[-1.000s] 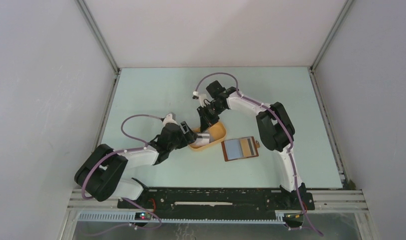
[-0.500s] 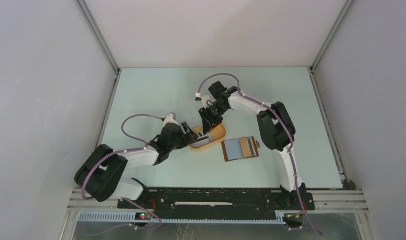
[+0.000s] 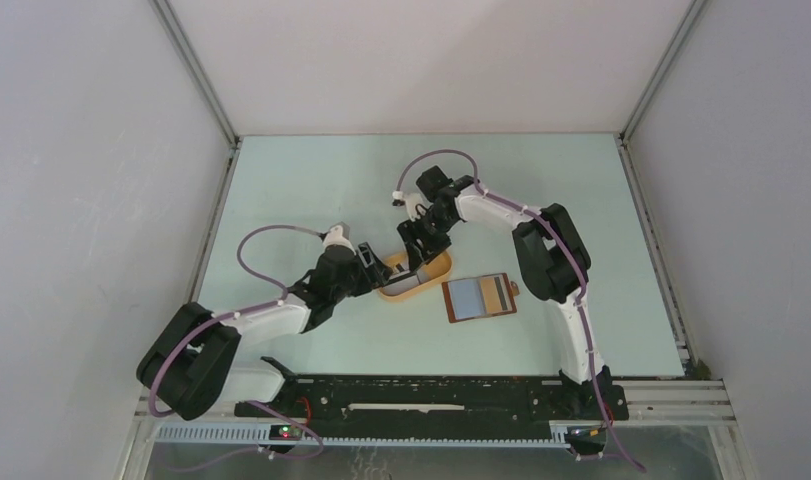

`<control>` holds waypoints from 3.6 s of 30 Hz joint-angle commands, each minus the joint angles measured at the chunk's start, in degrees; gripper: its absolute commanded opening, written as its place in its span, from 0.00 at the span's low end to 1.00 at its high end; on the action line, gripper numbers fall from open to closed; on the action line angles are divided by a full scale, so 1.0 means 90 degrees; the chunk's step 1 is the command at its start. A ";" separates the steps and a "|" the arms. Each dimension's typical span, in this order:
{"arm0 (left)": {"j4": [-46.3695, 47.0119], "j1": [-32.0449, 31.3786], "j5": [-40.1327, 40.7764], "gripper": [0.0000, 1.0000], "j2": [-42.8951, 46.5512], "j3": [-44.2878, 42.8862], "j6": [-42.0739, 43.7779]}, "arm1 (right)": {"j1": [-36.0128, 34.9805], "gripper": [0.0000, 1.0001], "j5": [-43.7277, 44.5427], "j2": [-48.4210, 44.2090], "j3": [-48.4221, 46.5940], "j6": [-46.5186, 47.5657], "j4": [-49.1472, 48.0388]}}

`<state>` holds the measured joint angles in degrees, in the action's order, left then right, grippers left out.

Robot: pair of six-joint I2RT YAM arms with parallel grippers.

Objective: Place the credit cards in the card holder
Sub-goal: Pick up the credit card from the storage box.

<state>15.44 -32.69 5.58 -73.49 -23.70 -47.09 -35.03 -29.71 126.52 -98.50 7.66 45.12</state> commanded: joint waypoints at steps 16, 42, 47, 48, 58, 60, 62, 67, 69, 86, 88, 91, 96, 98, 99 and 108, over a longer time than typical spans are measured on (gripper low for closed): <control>0.0088 -0.0011 -0.0391 0.44 -0.0394 0.0001 -0.0005 | -0.0176 0.63 -0.1966 0.0169 0.0029 -0.0675 0.0014; 0.0051 -0.0011 -0.0215 0.41 -0.0217 0.0043 -0.0178 | 0.0274 0.61 -0.3846 -0.0180 0.0699 -0.1913 -0.1110; 0.0052 -0.0006 -0.0196 0.41 -0.0148 0.0080 -0.0212 | 0.0203 0.60 -0.3147 -0.0208 0.0690 -0.1780 -0.0971; 0.0047 -0.0010 -0.0188 0.41 -0.0129 0.0083 -0.0216 | 0.0199 0.60 -0.2952 -0.0204 0.0690 -0.1779 -0.0951; 0.0166 -0.0011 -0.0259 0.41 -0.0033 0.0152 -0.0293 | 0.0048 0.48 -0.2766 -0.0032 0.0803 -0.2021 -0.1181; 0.0164 -0.0008 -0.0250 0.41 -0.0011 0.0171 -0.0295 | 0.0042 0.43 -0.2771 -0.0034 0.0791 -0.2031 -0.1180; 0.0154 -0.0010 -0.0232 0.42 0.0018 0.0185 -0.0295 | 0.0069 0.35 -0.2773 -0.0082 0.0788 -0.2015 -0.1168; 0.0027 -0.0011 -0.0144 0.42 0.0146 0.0173 -0.0269 | 0.0279 0.14 -0.2759 -0.0324 0.0788 -0.2020 -0.1169; -0.0070 -0.0011 -0.0095 0.43 0.0243 0.0156 -0.0238 | 0.0394 0.08 -0.2810 -0.0417 0.0801 -0.2044 -0.1172; -0.0642 0.0008 0.0102 0.62 0.1928 0.0425 0.0102 | 0.0925 0.00 -0.4002 -0.0707 0.0743 -0.0907 -0.0563; -0.0700 0.0014 0.0081 0.65 0.2271 0.0518 0.0203 | 0.0928 0.00 -0.3975 -0.0781 0.0691 -0.0435 -0.0289; -0.0706 0.0047 -0.0093 0.69 0.2769 0.0653 0.0418 | 0.0941 0.00 -0.3963 -0.0945 0.0651 0.0180 0.0008; -0.0215 0.0082 -0.0775 0.77 0.3496 0.1020 0.0841 | 0.0926 0.00 -0.3871 -0.1566 0.0752 0.1716 0.0324; 0.0143 0.0087 -0.1213 0.78 0.3751 0.1194 0.1166 | 0.0935 0.00 -0.3836 -0.2018 0.0957 0.2541 0.0353; 0.0361 0.0087 -0.1426 0.78 0.3896 0.1306 0.1285 | 0.0940 0.00 -0.3833 -0.2285 0.1094 0.2990 0.0391; 0.1736 -0.0169 -0.2839 0.80 0.5132 0.1852 0.2517 | 0.0950 0.00 -0.4095 -0.4407 0.2249 0.7846 0.1668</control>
<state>22.59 -32.51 -12.43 -30.63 -8.01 -33.10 -26.59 -64.27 91.11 -80.16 49.52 49.82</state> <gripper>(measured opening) 0.799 0.008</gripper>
